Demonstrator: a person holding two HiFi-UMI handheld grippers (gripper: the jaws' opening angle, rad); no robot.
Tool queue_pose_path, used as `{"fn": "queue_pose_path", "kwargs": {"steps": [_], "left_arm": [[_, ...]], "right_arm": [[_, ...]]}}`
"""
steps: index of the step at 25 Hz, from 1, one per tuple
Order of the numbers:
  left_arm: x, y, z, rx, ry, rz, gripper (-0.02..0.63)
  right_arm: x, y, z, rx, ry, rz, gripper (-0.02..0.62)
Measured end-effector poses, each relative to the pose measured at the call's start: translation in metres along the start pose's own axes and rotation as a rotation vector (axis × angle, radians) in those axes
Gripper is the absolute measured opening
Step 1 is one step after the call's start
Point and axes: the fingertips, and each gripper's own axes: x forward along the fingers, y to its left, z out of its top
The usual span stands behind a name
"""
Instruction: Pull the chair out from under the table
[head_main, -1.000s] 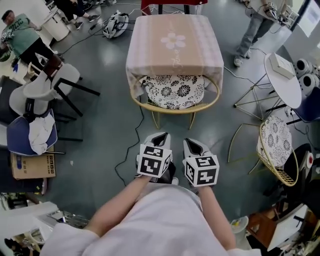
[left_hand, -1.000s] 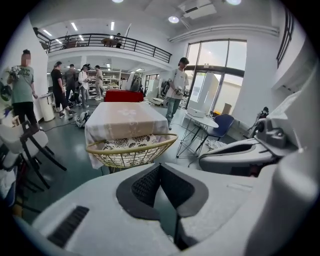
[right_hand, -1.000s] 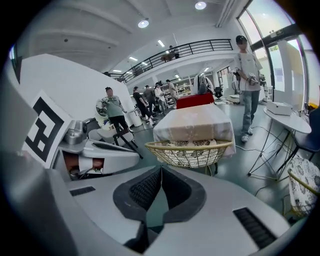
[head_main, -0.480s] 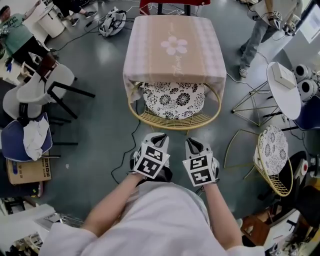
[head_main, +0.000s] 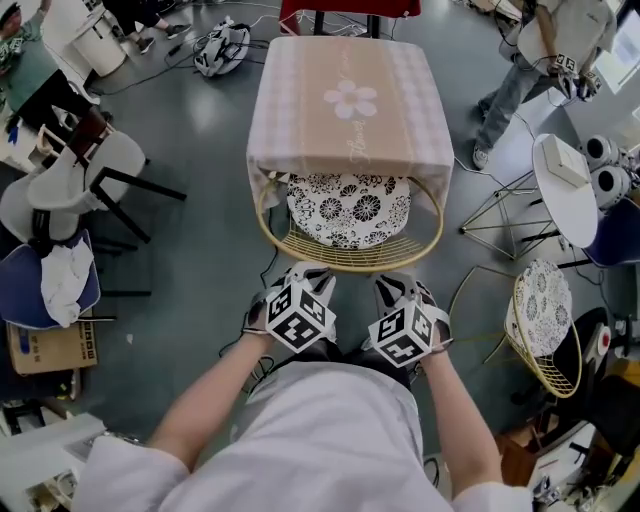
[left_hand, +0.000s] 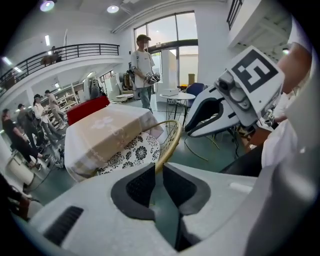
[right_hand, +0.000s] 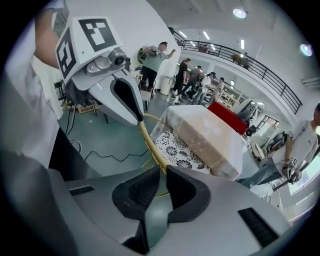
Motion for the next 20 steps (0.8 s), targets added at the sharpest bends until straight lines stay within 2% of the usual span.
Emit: {"fn": "queue_pose_path", "kwargs": {"steps": [4,9,12,20], "left_arm": [[0.005,-0.001,-0.002,0.065,0.024,-0.023,0.052],[0.013,0.001,-0.004,0.207,0.067,-0.029,0.081],[0.017,0.000,-0.004,0.261,0.095,-0.052,0.103],[0.031,0.004,-0.013,0.363,0.180,-0.093,0.120]], "right_arm": [[0.006,-0.007,-0.001,-0.120,0.017,0.003,0.005],[0.011,-0.006,-0.007,-0.268,0.042,0.047,0.009],[0.013,-0.002,-0.012,-0.310,0.062,0.086,0.101],[0.028,-0.007,-0.014,-0.488,0.068,0.095,0.101]]}}
